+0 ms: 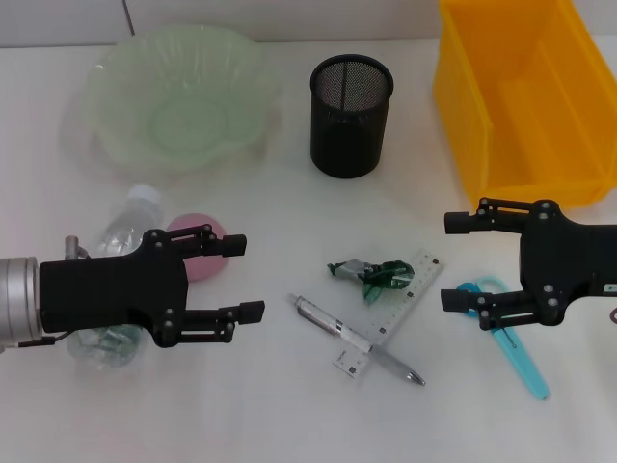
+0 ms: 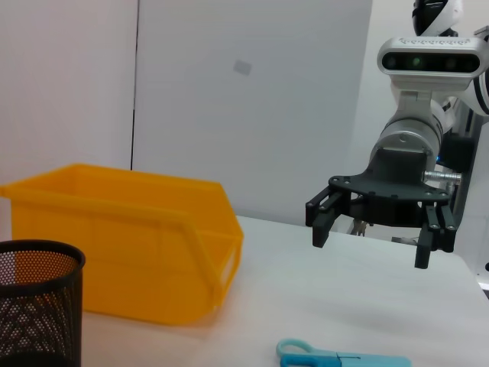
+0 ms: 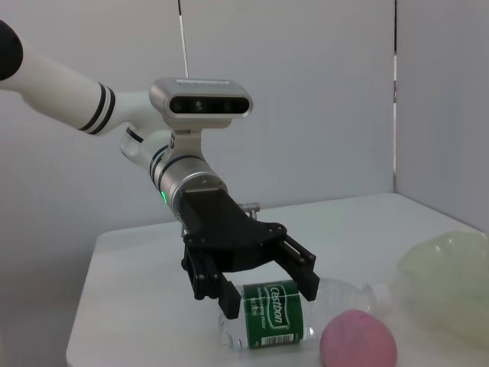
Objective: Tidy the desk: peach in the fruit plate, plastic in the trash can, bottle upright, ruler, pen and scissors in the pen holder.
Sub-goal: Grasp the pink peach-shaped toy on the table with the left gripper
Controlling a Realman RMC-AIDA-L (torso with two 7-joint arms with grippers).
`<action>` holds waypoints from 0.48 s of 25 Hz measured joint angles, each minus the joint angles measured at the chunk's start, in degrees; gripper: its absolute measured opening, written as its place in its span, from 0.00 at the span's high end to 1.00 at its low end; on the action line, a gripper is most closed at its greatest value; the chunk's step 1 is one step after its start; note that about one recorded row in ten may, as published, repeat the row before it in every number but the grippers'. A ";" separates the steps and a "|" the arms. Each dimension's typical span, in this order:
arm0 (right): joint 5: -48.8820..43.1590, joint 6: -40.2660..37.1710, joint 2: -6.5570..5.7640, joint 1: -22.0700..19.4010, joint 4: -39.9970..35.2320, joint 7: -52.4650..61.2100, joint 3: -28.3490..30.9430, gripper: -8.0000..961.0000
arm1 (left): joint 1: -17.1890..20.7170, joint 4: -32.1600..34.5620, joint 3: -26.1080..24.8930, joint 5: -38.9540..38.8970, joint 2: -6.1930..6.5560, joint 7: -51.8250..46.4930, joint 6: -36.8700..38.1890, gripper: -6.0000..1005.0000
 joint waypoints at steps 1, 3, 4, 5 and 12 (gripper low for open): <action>0.01 0.14 0.02 0.03 0.23 0.00 0.00 0.12 | 0.01 0.00 0.00 0.00 0.00 0.01 -0.02 0.20; 0.03 0.29 0.04 0.11 0.86 -0.10 0.00 0.12 | 0.13 0.05 0.02 0.01 0.00 0.03 -0.12 0.20; 0.04 0.31 0.01 0.15 1.07 -0.12 0.00 0.12 | 0.19 0.07 0.02 0.00 0.00 0.03 -0.12 0.20; 0.05 0.31 -0.04 0.13 1.12 -0.12 0.00 0.12 | 0.19 0.07 0.02 0.00 0.00 0.03 -0.12 0.21; 0.10 -0.20 -0.08 -0.12 0.75 -0.15 0.00 0.12 | 0.50 0.13 0.00 -0.31 -0.06 0.12 -0.14 0.21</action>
